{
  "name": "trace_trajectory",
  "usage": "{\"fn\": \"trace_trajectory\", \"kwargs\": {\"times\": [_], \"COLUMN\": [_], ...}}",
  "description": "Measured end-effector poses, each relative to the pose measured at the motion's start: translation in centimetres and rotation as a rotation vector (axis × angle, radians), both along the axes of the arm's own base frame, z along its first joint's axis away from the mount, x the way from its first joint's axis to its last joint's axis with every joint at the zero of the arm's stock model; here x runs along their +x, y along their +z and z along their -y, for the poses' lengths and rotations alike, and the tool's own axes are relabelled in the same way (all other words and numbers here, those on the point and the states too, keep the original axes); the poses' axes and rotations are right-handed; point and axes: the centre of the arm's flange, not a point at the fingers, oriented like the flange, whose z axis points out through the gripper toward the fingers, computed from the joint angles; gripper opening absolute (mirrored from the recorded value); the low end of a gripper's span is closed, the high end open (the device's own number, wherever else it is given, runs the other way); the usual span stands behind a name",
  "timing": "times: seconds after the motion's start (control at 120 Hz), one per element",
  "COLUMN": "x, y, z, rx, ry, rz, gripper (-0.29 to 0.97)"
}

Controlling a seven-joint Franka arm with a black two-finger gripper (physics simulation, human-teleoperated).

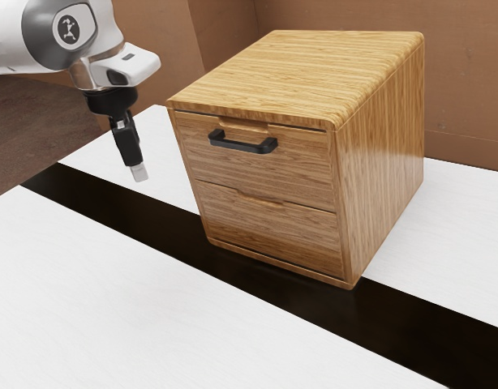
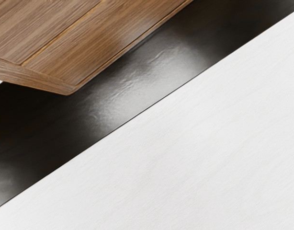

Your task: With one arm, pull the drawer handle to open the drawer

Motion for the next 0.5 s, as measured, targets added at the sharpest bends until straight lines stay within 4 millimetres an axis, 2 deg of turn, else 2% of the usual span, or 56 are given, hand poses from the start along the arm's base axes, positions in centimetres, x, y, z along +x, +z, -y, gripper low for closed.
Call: {"fn": "trace_trajectory", "kwargs": {"times": [0.2,0.217,0.283,0.308,0.342,0.4,0.425,0.45,0.5], "x": [-0.1,-0.8,-5.6,-6.6,-7.1,-6.0,-5.1,-3.9,-1.9], "y": [0.1,1.7,10.7,12.9,14.1,12.8,12.0,11.3,10.4], "z": [-0.6,-0.6,-0.1,-0.4,-0.9,-1.6,-1.1,0.6,7.2], "rx": [-0.016,-0.025,-0.081,-0.061,-0.034,-0.02,-0.013,-0.008,-0.01], "ry": [0.005,-0.004,-0.063,-0.077,-0.09,-0.11,-0.137,-0.185,-0.344], "rz": [0.008,0.043,0.244,0.297,0.33,0.312,0.298,0.285,0.273], "gripper": [0.68,0.68,0.68,0.68,0.68,0.68,0.68,0.68,0.68]}}
